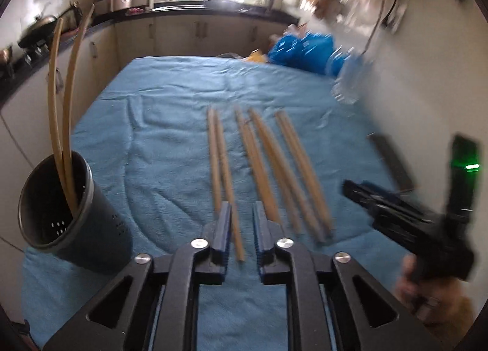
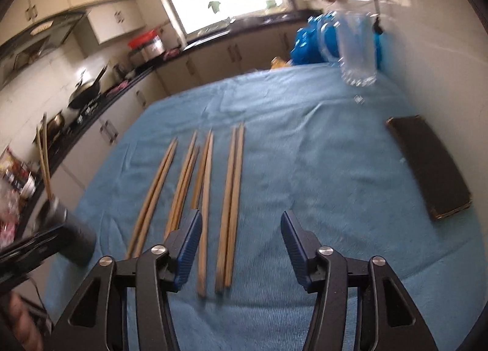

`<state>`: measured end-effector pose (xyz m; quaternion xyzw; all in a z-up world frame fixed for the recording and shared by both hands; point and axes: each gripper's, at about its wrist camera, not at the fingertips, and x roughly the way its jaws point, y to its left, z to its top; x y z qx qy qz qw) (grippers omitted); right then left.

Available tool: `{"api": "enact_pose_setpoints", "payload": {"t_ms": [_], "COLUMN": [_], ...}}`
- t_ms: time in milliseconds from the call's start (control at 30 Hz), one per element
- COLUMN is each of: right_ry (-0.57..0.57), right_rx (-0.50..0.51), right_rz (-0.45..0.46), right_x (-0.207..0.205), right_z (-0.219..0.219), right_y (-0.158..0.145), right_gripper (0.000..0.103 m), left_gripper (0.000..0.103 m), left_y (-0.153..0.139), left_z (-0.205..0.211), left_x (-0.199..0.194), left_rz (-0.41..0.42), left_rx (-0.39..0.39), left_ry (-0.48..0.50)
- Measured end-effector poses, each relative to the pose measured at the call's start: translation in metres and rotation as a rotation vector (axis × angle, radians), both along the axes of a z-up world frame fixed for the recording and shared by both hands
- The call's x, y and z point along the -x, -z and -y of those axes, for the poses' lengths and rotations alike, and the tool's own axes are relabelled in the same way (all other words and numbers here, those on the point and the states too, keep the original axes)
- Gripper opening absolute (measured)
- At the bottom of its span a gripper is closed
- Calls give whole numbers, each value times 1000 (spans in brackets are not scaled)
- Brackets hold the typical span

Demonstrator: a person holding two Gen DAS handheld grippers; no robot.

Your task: Organize utensils

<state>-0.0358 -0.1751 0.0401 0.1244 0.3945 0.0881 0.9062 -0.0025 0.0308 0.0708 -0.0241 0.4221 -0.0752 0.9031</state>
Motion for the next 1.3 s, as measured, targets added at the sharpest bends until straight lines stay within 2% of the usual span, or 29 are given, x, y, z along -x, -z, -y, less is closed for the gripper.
{"api": "enact_pose_setpoints", "payload": {"t_ms": [100, 267, 367, 533, 567, 600, 733, 767, 833, 967, 1133, 1300], "right_ry": [-40, -45, -42, -40, -37, -34, -36, -33, -13, 8, 31, 28], "right_rx": [25, 65, 85, 125, 129, 133, 137, 122, 127, 174, 170, 183], "right_rz": [-19, -59, -58, -66, -72, -79, -110, -134, -149, -169, -191, -214], "right_x": [-2, -11, -14, -23, -26, -30, -48, -56, -61, -73, -63, -9], "right_z": [-6, -9, -9, -12, -12, -14, -20, -20, -22, -27, -20, 3], "right_y": [9, 27, 32, 31, 31, 30, 28, 28, 29, 29, 28, 28], "right_gripper": [46, 44, 40, 33, 33, 33, 33, 32, 19, 8, 7, 7], "left_gripper": [10, 10, 10, 10, 10, 4, 4, 4, 4, 4, 4, 4], "left_y": [19, 40, 53, 54, 55, 56, 57, 57, 56, 56, 57, 59], "left_z": [4, 2, 0, 1, 2, 3, 8, 8, 3, -9, -18, -33], "left_x": [-11, -25, -31, -35, -38, -38, -36, -36, -37, -32, -14, 29], "left_rz": [-18, -61, -98, -79, -78, -79, -81, -85, -111, -157, -208, -262], "left_rx": [-57, -92, -98, -102, -99, -92, -103, -93, -44, 28, 99, 185], "left_ry": [-26, -67, -72, -71, -66, -58, -62, -66, -73, -81, -72, -36]}}
